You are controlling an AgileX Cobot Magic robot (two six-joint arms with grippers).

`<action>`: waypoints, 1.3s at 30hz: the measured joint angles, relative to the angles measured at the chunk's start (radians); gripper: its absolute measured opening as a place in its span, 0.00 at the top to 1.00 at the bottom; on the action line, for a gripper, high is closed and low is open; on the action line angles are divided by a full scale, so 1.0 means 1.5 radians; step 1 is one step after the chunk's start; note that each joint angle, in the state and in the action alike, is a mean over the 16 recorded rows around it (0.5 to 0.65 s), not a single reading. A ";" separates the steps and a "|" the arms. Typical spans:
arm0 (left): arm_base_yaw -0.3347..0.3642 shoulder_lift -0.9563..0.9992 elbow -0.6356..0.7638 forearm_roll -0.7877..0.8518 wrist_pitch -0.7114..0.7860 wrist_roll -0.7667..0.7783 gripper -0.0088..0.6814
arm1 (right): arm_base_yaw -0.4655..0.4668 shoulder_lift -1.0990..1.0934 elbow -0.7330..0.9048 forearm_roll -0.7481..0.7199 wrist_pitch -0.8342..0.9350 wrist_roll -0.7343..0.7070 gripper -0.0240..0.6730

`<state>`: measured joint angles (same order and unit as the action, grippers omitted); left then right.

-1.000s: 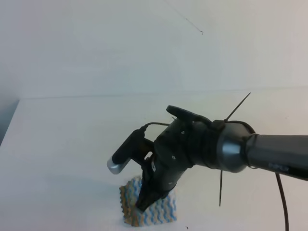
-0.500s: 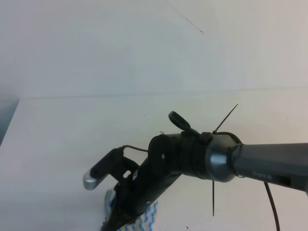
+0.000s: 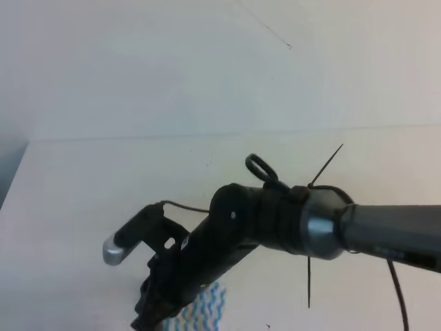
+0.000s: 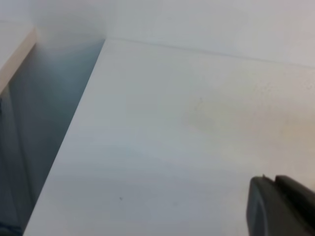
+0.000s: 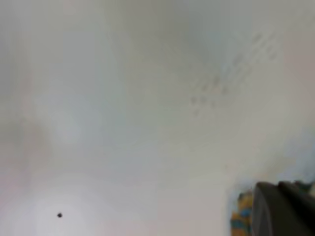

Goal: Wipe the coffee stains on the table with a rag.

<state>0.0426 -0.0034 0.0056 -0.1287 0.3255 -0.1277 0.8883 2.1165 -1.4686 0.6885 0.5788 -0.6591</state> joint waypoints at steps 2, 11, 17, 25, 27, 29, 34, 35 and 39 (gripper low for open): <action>0.000 0.000 0.000 0.000 0.000 0.000 0.99 | -0.004 -0.011 0.000 -0.036 0.017 0.018 0.96; 0.000 0.001 -0.002 0.000 0.001 0.000 0.99 | -0.024 -0.014 0.000 -0.142 0.075 0.085 0.96; 0.000 0.001 -0.002 0.000 0.001 0.000 0.99 | -0.019 0.026 -0.002 -0.107 0.080 0.070 0.96; 0.000 0.002 -0.004 0.000 0.001 0.001 0.99 | 0.015 0.067 -0.020 -0.014 0.031 0.023 0.96; 0.000 0.002 -0.004 0.000 0.001 0.001 0.99 | 0.023 0.074 -0.028 -0.009 0.027 0.020 0.96; 0.000 0.002 -0.004 0.000 0.001 0.001 0.99 | 0.030 0.079 -0.034 -0.016 0.029 0.027 0.96; 0.000 0.002 -0.002 0.000 0.001 0.001 0.99 | 0.037 0.073 -0.029 -0.095 0.052 0.079 0.96; 0.000 0.002 -0.002 0.000 0.001 0.001 0.99 | 0.038 0.068 -0.023 -0.120 0.058 0.093 0.96; 0.000 0.002 -0.002 0.000 0.001 0.001 0.99 | 0.036 0.032 0.021 -0.236 0.073 0.159 0.96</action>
<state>0.0427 0.0000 0.0028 -0.1287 0.3266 -0.1258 0.9417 2.1647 -1.4376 0.3345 0.6884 -0.4208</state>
